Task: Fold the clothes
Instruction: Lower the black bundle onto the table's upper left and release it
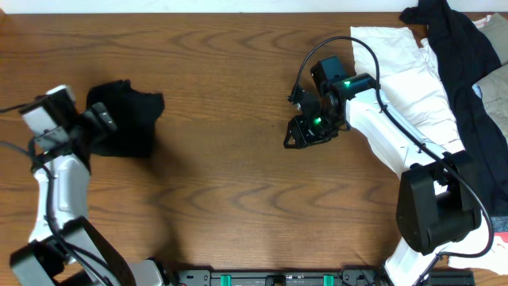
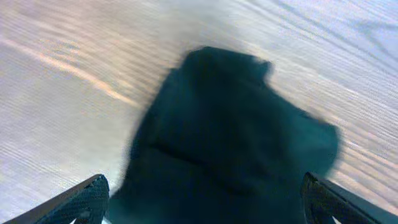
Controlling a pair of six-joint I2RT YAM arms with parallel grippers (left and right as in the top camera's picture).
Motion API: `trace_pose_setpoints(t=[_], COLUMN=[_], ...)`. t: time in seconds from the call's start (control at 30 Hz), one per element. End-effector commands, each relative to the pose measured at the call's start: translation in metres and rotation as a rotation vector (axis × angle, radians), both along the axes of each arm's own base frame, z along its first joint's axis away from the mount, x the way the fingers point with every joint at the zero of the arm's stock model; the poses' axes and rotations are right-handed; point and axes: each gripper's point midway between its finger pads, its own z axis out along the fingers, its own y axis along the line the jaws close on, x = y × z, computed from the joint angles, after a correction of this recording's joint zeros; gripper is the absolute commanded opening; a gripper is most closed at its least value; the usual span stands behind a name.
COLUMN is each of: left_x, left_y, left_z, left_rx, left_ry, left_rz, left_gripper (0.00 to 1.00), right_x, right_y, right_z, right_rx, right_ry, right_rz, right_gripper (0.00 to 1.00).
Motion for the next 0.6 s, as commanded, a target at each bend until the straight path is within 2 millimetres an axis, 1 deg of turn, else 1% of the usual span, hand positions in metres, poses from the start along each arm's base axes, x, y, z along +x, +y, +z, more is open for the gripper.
trace_pose_setpoints(t=[0.0,0.1,0.2,0.3,0.37,0.4,0.43,0.47,0.5,0.57], left_x=[0.012,0.014,0.011,0.005,0.004,0.004,0.005,0.006,0.008,0.011], left_y=[-0.035,-0.073,-0.111,-0.151,-0.175,-0.186,-0.195,-0.203,-0.209,-0.216], left_z=[0.016,0.011,0.001,-0.007,-0.008,-0.007,-0.007,-0.005,-0.003,0.0], left_rx=[0.01,-0.006,-0.026,-0.038,-0.037,-0.036,-0.034,-0.029,-0.025,-0.02], left_ry=[-0.012,0.028,0.084,0.135,0.143,0.143,0.137,0.127,0.113,0.094], left_rz=[-0.089,-0.181,-0.272,-0.372,-0.434,-0.462,-0.484,-0.506,-0.521,-0.54], left_gripper=[0.98,0.98,0.98,0.98,0.98,0.98,0.98,0.98,0.98,0.98], right_x=[0.007,0.01,0.019,0.035,0.048,0.056,0.063,0.073,0.081,0.091], right_y=[-0.011,-0.019,-0.03,-0.041,-0.045,-0.046,-0.047,-0.048,-0.05,-0.054], right_z=[0.0,-0.003,-0.008,-0.009,-0.006,-0.003,0.0,0.003,0.006,0.011], right_rx=[-0.051,-0.098,-0.171,-0.234,-0.236,-0.223,-0.21,-0.195,-0.183,-0.166], right_ry=[-0.045,-0.065,-0.097,-0.145,-0.186,-0.209,-0.23,-0.253,-0.276,-0.31], right_rz=[0.012,0.005,-0.031,-0.098,-0.145,-0.173,-0.198,-0.236,-0.257,-0.279], right_gripper=[0.44,0.45,0.45,0.45,0.46,0.48,0.55,0.96,0.99,0.99])
